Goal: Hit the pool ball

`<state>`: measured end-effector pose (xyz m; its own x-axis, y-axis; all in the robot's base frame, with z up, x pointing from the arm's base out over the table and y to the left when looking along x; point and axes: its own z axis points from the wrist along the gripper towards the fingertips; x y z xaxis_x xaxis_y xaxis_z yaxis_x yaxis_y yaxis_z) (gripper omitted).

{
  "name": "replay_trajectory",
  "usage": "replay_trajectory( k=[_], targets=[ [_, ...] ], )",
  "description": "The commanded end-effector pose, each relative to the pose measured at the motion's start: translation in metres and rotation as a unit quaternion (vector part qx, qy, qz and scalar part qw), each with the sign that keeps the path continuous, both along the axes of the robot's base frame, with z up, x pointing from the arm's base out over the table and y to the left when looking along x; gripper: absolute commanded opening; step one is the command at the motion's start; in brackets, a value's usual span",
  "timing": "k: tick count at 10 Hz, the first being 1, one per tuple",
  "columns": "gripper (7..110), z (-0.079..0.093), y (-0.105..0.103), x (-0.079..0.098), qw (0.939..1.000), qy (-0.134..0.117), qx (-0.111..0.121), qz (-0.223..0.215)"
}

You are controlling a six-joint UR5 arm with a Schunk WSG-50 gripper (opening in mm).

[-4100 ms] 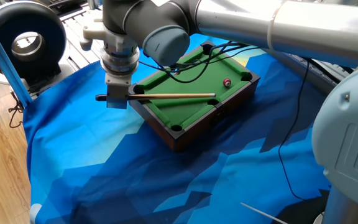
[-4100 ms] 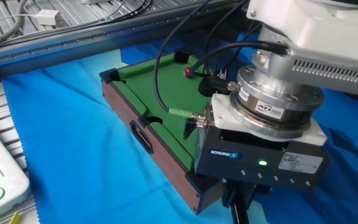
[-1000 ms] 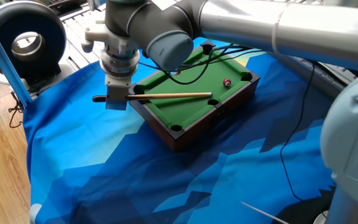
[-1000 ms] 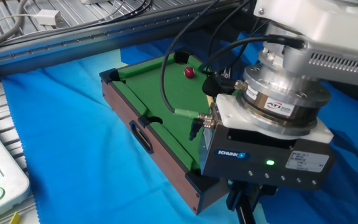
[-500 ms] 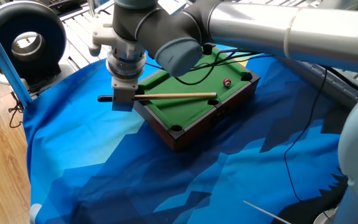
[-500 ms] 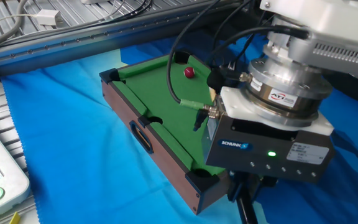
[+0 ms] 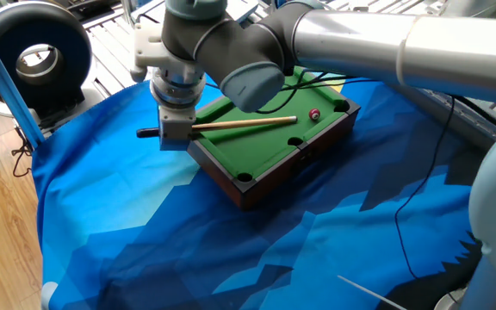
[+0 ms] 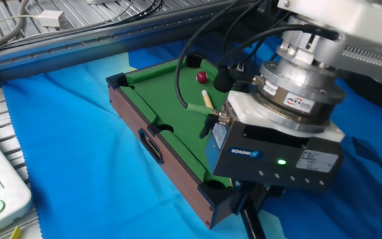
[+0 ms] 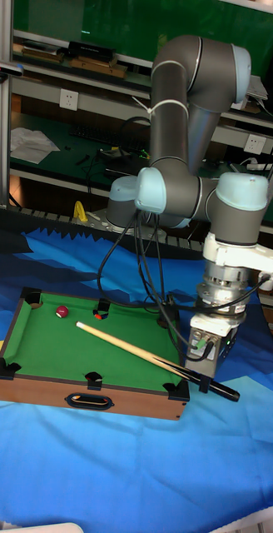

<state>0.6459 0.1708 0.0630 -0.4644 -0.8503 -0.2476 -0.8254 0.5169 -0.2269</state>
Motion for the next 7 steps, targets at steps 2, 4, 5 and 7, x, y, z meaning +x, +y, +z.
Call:
replay_trajectory(
  k=[2, 4, 5, 7],
  targets=[
    [7, -0.006, -0.017, -0.005, 0.9998, 0.009, 0.02, -0.004],
    [7, -0.004, -0.04, -0.018, 0.9992, 0.029, 0.027, -0.005],
    [7, 0.0, -0.051, -0.025, 0.9986, 0.038, 0.035, -0.002],
    [7, 0.019, -0.044, -0.029, 0.9979, 0.047, 0.025, -0.037]
  ],
)
